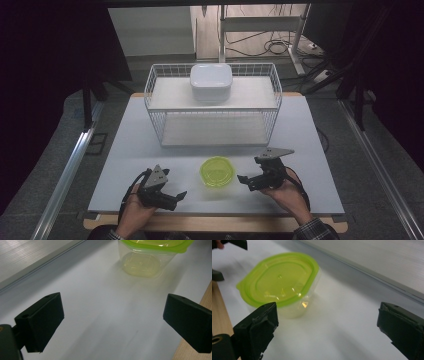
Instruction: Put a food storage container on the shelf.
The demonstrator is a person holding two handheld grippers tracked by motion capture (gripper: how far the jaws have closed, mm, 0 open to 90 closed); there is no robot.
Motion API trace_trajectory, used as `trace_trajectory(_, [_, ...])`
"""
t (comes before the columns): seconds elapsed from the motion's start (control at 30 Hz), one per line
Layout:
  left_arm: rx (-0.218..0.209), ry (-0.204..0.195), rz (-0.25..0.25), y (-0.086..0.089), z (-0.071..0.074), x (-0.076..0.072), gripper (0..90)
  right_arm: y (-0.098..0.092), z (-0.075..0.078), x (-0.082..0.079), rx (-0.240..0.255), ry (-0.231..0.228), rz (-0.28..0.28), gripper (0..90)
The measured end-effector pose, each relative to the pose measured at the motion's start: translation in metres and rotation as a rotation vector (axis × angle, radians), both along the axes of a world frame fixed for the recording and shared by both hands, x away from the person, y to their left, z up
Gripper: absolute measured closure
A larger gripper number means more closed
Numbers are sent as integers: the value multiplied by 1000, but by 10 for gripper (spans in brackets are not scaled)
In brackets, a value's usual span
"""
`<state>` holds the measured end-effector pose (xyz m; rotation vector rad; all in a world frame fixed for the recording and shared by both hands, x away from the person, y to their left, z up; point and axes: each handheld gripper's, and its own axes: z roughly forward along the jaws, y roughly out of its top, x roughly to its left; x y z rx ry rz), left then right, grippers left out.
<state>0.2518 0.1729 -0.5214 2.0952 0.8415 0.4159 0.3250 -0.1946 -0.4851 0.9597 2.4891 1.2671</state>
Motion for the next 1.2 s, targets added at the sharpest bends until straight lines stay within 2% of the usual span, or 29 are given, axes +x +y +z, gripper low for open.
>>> trace_trajectory(0.1, [2, -2, 1, -1, 0, 0, 29, 3, 4, 3, 2, 15, -4, 46])
trace_trajectory(0.23, [6, -1, -2, -1, 0, 0, 29, 8, 9, 7, 5, 47, 1, 107])
trace_trajectory(0.4, [4, -1, 1, -1, 0, 0, 29, 14, 14, 18, 44, 89, 8, 253])
trace_trajectory(0.53, [7, -3, 0, -1, 0, 0, 29, 19, 14, 26, 64, 152, 14, 349])
trace_trajectory(0.73, [10, -2, -3, -2, 0, -1, 29, 27, 6, 38, 96, 257, 15, 395])
trace_trajectory(0.9, [12, -4, -5, -2, 0, -1, 29, 28, 1, 47, 136, 342, 0, 499])
trace_trajectory(1.07, [10, -8, -5, -2, 1, -1, 29, 31, -5, 53, 146, 398, -9, 570])
trace_trajectory(1.2, [15, -12, -12, -3, 1, -2, 29, 30, -10, 58, 179, 448, -8, 648])
